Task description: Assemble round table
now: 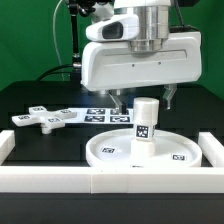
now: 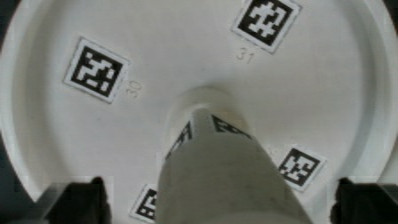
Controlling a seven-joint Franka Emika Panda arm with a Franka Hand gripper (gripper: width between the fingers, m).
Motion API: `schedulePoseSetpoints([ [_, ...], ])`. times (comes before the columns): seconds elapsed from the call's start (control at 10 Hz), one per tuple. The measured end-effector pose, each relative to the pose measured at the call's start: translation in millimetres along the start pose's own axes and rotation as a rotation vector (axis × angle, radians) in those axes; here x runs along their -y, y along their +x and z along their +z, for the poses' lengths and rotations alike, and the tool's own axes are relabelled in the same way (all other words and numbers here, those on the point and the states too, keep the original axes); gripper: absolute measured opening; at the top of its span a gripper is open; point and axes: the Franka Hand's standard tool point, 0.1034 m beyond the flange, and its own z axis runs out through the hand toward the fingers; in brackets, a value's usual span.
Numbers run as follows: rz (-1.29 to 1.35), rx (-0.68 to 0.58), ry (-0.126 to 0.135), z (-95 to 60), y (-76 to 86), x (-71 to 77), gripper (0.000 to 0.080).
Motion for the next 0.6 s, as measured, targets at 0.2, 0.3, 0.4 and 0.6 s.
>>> schedulePoseSetpoints([
  [0.2,-0.013,0.008,0.003,-3.2,4.1,0.7,0.0403],
  [0.3,-0.024,0.010,0.005,-3.9,6.2,0.6,0.0404],
  [0.4,-0.015,0.011,0.006,-2.9,5.1,0.7,0.0404],
  [0.6,-0.005,0.012,0.006,-2.7,5.0,0.7,0.0404],
])
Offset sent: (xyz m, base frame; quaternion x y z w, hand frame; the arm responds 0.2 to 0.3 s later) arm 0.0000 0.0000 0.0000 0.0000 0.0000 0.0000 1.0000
